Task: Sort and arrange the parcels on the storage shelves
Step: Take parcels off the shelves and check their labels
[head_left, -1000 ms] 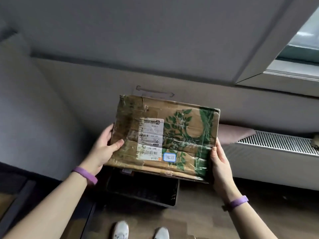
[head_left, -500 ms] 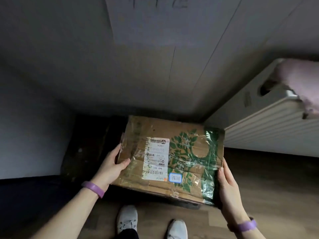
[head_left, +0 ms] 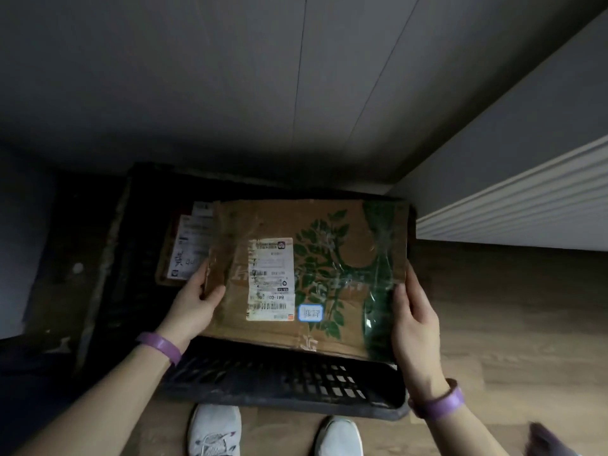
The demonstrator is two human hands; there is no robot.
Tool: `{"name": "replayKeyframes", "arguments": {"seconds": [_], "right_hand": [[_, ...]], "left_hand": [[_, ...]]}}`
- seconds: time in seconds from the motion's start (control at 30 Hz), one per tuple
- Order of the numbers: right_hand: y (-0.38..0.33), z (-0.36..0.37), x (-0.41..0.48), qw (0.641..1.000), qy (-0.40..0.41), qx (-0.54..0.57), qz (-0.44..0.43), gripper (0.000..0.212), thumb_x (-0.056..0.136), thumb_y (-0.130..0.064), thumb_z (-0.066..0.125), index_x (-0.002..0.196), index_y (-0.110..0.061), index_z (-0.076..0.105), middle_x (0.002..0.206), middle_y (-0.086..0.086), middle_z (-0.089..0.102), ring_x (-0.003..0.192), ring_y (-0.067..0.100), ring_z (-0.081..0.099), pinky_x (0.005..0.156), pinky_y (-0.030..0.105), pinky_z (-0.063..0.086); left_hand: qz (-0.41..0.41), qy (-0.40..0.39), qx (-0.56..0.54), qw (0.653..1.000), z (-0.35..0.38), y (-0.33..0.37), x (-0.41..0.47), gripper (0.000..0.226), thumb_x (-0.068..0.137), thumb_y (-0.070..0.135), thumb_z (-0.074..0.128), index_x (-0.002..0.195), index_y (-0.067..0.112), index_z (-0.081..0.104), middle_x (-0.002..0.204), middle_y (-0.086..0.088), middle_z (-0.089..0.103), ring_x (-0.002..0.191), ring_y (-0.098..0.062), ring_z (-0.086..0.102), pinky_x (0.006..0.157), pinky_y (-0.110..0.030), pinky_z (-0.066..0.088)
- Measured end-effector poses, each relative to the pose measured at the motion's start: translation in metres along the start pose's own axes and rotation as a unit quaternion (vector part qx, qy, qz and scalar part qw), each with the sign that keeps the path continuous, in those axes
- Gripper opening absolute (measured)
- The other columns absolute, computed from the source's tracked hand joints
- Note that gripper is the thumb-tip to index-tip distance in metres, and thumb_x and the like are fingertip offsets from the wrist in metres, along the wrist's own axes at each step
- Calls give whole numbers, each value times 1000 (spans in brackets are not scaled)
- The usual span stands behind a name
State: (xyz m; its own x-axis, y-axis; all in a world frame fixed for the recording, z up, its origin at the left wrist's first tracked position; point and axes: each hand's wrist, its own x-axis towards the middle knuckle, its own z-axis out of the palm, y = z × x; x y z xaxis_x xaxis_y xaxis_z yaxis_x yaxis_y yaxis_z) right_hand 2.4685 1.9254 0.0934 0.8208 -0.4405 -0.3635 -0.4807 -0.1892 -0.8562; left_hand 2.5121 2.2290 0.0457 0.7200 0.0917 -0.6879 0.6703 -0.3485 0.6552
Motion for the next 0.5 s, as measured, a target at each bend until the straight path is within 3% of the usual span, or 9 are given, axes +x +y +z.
{"name": "replayKeyframes", "arguments": {"seconds": [0.1,0.17,0.27,0.33,0.43,0.5], "right_hand": [[11,16,3,997,53,-55,-14,40,101,-19,48,139,-29,51,134,-23,52,120,-17,43,90,-7,30],[20,25,10,991,86,-97,-29,39,101,-19,49,139,-26,53,131,-20,54,119,-12,44,82,-9,29],[37,37,21,979,113,-163,-40,40,100,-16,49,140,-20,52,137,-2,59,123,14,53,85,9,36],[50,45,26,974,106,-198,-33,43,99,-10,48,143,-11,47,140,11,56,127,28,52,96,23,37],[63,59,34,964,57,-260,-20,58,95,-2,49,149,1,28,144,26,44,131,41,42,108,41,34],[70,66,34,945,12,-323,-53,66,94,-6,54,152,-1,23,154,27,28,141,43,27,116,45,25]], "left_hand": [[-20,-9,20,1000,11,-13,22,58,99,18,48,151,28,23,151,3,35,138,-20,34,115,-37,28],[-13,9,20,1000,19,-16,32,57,99,18,48,150,27,25,153,1,33,140,-21,31,116,-39,27],[19,67,79,994,25,-22,40,58,98,20,50,150,28,27,155,-4,27,144,-26,20,119,-41,17],[18,73,106,992,26,-27,37,64,94,28,57,149,32,26,154,-4,25,142,-25,15,116,-37,15],[54,82,166,981,30,-35,29,72,83,29,70,146,34,34,155,-2,17,139,-24,13,111,-30,13],[92,79,213,970,36,-37,28,69,82,27,72,143,32,41,157,-2,10,142,-25,8,113,-32,11]]}}
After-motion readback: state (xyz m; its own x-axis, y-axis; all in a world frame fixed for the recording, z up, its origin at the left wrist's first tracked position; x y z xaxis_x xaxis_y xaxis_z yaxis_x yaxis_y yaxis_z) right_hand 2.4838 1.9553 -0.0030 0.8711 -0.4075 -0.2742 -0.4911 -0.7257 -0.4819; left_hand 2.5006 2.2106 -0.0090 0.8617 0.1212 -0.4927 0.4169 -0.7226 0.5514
